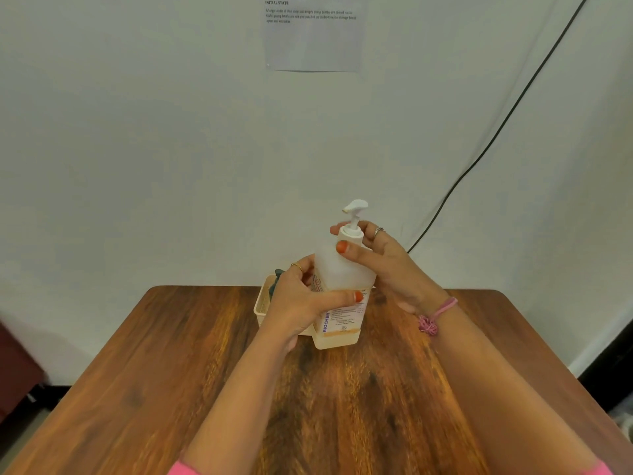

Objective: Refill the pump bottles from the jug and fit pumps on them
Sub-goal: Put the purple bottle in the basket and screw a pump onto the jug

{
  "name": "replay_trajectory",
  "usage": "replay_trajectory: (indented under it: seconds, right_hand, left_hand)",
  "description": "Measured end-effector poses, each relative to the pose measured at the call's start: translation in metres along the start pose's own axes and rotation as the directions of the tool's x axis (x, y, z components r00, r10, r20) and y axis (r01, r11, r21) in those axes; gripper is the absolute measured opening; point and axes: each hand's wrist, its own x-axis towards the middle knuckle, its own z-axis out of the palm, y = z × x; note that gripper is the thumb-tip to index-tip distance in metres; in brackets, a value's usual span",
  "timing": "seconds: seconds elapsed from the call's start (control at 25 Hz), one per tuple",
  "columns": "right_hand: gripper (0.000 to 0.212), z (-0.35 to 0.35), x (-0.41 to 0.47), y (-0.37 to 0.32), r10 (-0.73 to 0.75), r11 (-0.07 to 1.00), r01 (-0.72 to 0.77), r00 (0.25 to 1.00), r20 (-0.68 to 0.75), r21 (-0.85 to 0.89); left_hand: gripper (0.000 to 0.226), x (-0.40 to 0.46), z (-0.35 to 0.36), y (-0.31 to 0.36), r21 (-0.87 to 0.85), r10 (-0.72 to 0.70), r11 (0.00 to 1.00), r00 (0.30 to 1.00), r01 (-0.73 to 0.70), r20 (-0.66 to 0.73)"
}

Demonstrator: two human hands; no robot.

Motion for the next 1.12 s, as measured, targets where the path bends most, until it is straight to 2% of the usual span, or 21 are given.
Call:
replay_trajectory:
  seconds: [0.12, 0.28, 0.36, 0.44, 0.52, 0.6, 0.68, 0.72, 0.8, 0.88, 0.96, 1.04, 1.12]
  right_hand:
    - [0.041, -0.005, -0.002, -0.002, -0.075, 0.997, 0.074, 0.997, 0.03, 0.026]
    - [0.054, 0.002, 0.0, 0.0, -0.076, 0.997, 0.076, 0.987, -0.14, -0.006]
    - [0.057, 0.0, -0.001, -0.002, -0.057, 0.998, 0.055, 0.994, -0.092, -0.023]
    - [0.052, -0.006, -0.004, -0.006, -0.029, 1.0, 0.029, 0.999, 0.013, 0.008]
    - [0.045, -0.011, -0.005, -0.009, -0.023, 1.0, 0.022, 0.999, 0.043, 0.019]
    - [0.041, -0.008, -0.002, -0.008, -0.047, 0.999, 0.046, 0.998, -0.049, -0.007]
    - [0.049, -0.002, 0.0, -0.006, -0.072, 0.997, 0.067, 0.988, -0.139, -0.037]
    - [0.055, -0.001, 0.001, -0.007, -0.074, 0.996, 0.067, 0.988, -0.138, -0.053]
    - [0.059, -0.006, 0.0, -0.013, -0.036, 0.998, 0.034, 0.999, -0.029, -0.053]
    - [0.05, -0.011, -0.002, -0.019, -0.021, 0.999, 0.022, 0.998, 0.052, -0.024]
    - [0.043, -0.006, 0.001, -0.017, -0.061, 0.997, 0.057, 0.996, -0.064, -0.056]
    - [0.052, 0.005, 0.004, -0.01, -0.076, 0.993, 0.058, 0.98, -0.185, -0.1]
    - [0.062, 0.006, 0.006, -0.008, -0.032, 0.996, 0.02, 0.99, -0.137, -0.086]
  left_hand:
    - [0.086, 0.001, 0.0, -0.001, 0.009, -0.002, 1.0, 1.0, 0.002, 0.0]
    - [0.096, 0.002, 0.003, -0.003, 0.054, 0.002, 0.999, 1.0, -0.002, -0.006]
    - [0.097, 0.003, 0.003, -0.003, 0.06, 0.009, 0.998, 1.0, -0.008, -0.008]
    - [0.096, 0.002, 0.003, -0.001, 0.058, 0.013, 0.998, 1.0, -0.013, -0.004]
    - [0.094, 0.001, 0.003, 0.001, 0.06, 0.019, 0.998, 1.0, -0.018, -0.004]
    - [0.087, 0.001, 0.004, 0.003, 0.058, 0.028, 0.998, 1.0, -0.028, -0.002]
    - [0.082, 0.002, 0.005, 0.004, 0.055, 0.036, 0.998, 0.999, -0.036, 0.004]
    - [0.081, 0.003, 0.005, 0.005, 0.053, 0.039, 0.998, 0.999, -0.039, 0.006]
    - [0.082, 0.005, 0.005, 0.005, 0.044, 0.041, 0.998, 0.999, -0.041, 0.003]
    - [0.087, 0.006, 0.004, 0.005, 0.024, 0.038, 0.999, 0.999, -0.038, -0.003]
    - [0.088, 0.006, 0.005, 0.006, 0.018, 0.038, 0.999, 0.999, -0.038, -0.006]
    - [0.082, 0.007, 0.005, 0.006, 0.018, 0.044, 0.999, 0.999, -0.044, -0.005]
    - [0.08, 0.007, 0.004, 0.006, 0.02, 0.042, 0.999, 0.999, -0.042, -0.01]
